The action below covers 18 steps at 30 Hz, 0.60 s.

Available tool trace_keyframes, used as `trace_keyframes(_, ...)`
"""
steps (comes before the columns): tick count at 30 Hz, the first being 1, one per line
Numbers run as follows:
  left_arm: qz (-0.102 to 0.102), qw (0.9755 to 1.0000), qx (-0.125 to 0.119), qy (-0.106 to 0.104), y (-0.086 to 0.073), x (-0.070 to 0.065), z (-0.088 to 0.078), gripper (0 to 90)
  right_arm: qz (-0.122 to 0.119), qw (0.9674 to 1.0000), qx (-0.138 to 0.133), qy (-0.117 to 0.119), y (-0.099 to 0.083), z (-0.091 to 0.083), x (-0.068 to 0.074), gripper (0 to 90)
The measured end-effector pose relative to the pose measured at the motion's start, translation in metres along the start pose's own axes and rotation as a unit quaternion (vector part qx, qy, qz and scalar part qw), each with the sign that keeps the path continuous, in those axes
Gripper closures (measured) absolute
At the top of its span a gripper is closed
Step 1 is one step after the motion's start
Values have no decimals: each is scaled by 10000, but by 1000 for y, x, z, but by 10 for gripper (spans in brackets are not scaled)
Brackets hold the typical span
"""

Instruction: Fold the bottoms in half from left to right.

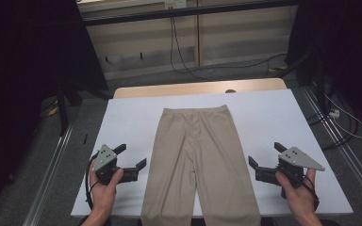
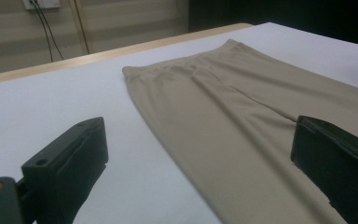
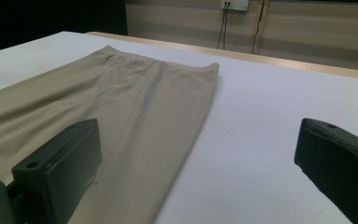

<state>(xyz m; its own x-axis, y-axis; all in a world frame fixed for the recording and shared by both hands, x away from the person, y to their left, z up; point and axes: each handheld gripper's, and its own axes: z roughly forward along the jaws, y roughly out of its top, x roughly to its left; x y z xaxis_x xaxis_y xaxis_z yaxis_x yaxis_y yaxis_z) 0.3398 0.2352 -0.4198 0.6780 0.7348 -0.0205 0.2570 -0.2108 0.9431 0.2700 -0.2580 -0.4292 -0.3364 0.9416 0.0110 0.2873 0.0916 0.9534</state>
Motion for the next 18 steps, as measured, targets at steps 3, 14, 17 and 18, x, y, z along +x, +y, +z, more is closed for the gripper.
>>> trace_keyframes(3, 6, 10000, 66, 24, 0, 1, 2, 40, 15, 10000, 19, 18, 0, 0, 0, 3)
trace_keyframes(14, -92, 9992, 375, -83, -1, 1, 8, 43, -153, 9987, 187, 439, -1, 4, 17, 4)
trace_keyframes(17, -130, 9989, 452, -84, -1, 3, 9, 48, -90, 9983, 226, 533, 0, 7, 23, 6)
trace_keyframes(18, -135, 9988, 460, -120, -1, 4, 10, 56, -65, 9980, 313, 548, 1, 10, 30, 16)
